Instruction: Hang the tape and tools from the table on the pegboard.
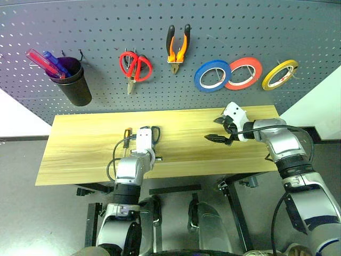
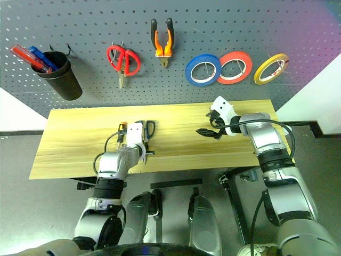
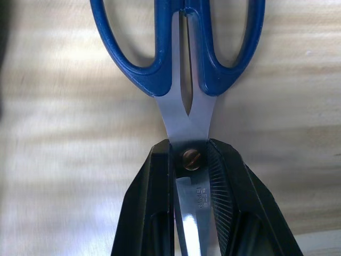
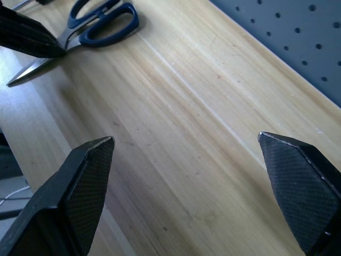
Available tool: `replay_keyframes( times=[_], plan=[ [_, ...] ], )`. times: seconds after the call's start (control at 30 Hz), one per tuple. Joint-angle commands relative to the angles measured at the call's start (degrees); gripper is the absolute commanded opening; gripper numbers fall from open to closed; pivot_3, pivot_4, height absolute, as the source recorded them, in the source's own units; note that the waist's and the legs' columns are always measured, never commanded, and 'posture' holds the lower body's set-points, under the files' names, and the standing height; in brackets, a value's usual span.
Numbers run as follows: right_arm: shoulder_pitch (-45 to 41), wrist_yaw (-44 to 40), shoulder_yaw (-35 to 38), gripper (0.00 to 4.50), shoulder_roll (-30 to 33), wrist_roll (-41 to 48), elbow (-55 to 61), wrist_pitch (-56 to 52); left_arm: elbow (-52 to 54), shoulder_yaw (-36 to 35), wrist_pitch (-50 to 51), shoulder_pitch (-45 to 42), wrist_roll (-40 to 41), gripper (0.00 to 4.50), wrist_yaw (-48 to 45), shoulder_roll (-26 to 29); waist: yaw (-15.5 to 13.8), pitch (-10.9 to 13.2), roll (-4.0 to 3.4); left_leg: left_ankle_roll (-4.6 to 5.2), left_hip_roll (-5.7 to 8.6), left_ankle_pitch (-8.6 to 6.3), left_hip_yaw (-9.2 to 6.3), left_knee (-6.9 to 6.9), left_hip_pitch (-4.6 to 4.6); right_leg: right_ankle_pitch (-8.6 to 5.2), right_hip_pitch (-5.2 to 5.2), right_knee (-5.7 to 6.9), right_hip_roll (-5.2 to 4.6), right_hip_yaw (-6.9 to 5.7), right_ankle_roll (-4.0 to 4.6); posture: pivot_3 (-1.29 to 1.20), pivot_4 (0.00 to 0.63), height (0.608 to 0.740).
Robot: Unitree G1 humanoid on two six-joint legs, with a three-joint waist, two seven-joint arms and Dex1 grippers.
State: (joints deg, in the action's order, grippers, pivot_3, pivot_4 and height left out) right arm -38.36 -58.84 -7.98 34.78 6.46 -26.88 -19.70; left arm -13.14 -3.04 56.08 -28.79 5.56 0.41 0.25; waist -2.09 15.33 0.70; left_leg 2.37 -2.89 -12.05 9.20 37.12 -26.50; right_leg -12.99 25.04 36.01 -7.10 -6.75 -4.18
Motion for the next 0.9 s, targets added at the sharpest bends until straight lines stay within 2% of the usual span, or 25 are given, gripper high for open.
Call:
replay_keyframes(
  times=[0.03,0.1,0.2,0.3,0.33,0.43,0.57,0.6,0.73,0.9],
  plan=[
    [0.84,-1.1,3.44,4.5,0.84,3.24,4.85,-1.08,2.44,6.96,-4.08,0.33,0.15,0.55,-12.62,7.91,0.19,0.0,0.0,-0.01,0.0,0.0,0.02,-0.01,-0.09,0.01,0.09,0.0,0.01,0.0,-0.01,0.06,0.229,0.74],
    [1.59,-2.5,4.67,4.5,0.76,5.62,7.94,-2.35,6.13,10.48,-6.37,0.87,-0.81,0.55,-17.53,13.21,0.15,0.0,-0.01,-0.44,-0.01,0.28,0.01,-0.01,-0.39,0.02,0.4,0.04,0.05,-0.01,-0.03,0.07,0.219,0.74],
    [2.57,-4.17,6.36,4.5,0.41,9.44,13.1,-4.86,13.11,13.54,-8.39,2.75,1.2,0.55,-26.23,19.74,-0.05,-0.04,-0.03,-0.37,-0.01,0.35,-0.01,-0.01,-0.7,0.03,0.63,0.03,0.13,-0.11,-0.03,0.08,0.19,0.74],
    [2.89,-4.67,7.23,4.5,0.18,12.0,16.73,-6.82,20.8,16.16,-5.9,5.24,5.78,0.55,-36.95,26.35,-0.15,-0.1,-0.03,-0.35,0.03,0.38,-0.03,0.03,-0.87,0.04,0.72,0.01,0.2,-0.16,-0.06,0.09,0.179,0.74],
    [2.76,-4.84,7.53,4.5,0.0,12.91,17.61,-7.06,24.07,15.6,-7.94,7.0,6.93,0.55,-39.48,28.38,-0.15,-0.13,-0.04,-0.36,0.04,0.37,-0.03,0.03,-0.88,0.06,0.71,-0.01,0.2,-0.16,-0.09,0.1,0.153,0.74],
    [2.12,-4.03,8.68,4.5,-0.66,15.15,21.01,-7.31,29.67,10.29,-20.63,12.13,7.57,0.55,-42.68,32.57,-0.07,-0.52,-0.05,-0.38,0.06,0.34,-0.03,0.01,-0.9,0.08,0.72,-0.06,0.21,-0.16,-0.13,0.11,0.127,0.74],
    [1.0,-1.82,10.85,4.5,-1.58,17.73,23.64,-8.09,24.02,4.88,-43.73,12.46,2.67,0.55,-38.31,32.35,-0.29,-1.3,-0.08,-0.6,0.02,0.41,-0.11,0.04,-0.9,0.11,0.72,-0.01,0.27,-0.23,-0.09,0.11,0.098,0.74],
    [0.8,-1.53,11.61,4.5,-1.81,19.3,24.93,-9.06,23.68,2.85,-46.68,12.25,3.92,0.55,-38.02,31.37,-0.27,-1.52,-0.08,-0.6,0.02,0.4,-0.1,0.04,-0.9,0.13,0.71,-0.02,0.27,-0.23,-0.07,0.12,0.091,0.74],
    [-0.24,-1.69,13.54,4.5,-2.05,23.57,26.75,-11.54,23.78,-2.93,-47.91,10.71,11.17,0.55,-36.32,26.2,-0.24,-3.08,0.03,-0.33,0.05,0.39,-0.06,0.09,-0.9,0.22,0.6,-0.16,0.3,-0.22,-0.22,0.12,0.068,0.74],
    [-2.24,-2.29,14.82,4.5,-0.72,26.41,27.62,-12.91,27.61,-5.34,-48.04,11.59,13.93,0.55,-31.57,21.1,-0.2,-4.3,0.06,-0.28,0.15,0.42,-0.03,0.19,-0.81,0.22,0.42,-0.11,0.39,-0.26,-0.23,0.1,0.06,0.74]
  ],
)
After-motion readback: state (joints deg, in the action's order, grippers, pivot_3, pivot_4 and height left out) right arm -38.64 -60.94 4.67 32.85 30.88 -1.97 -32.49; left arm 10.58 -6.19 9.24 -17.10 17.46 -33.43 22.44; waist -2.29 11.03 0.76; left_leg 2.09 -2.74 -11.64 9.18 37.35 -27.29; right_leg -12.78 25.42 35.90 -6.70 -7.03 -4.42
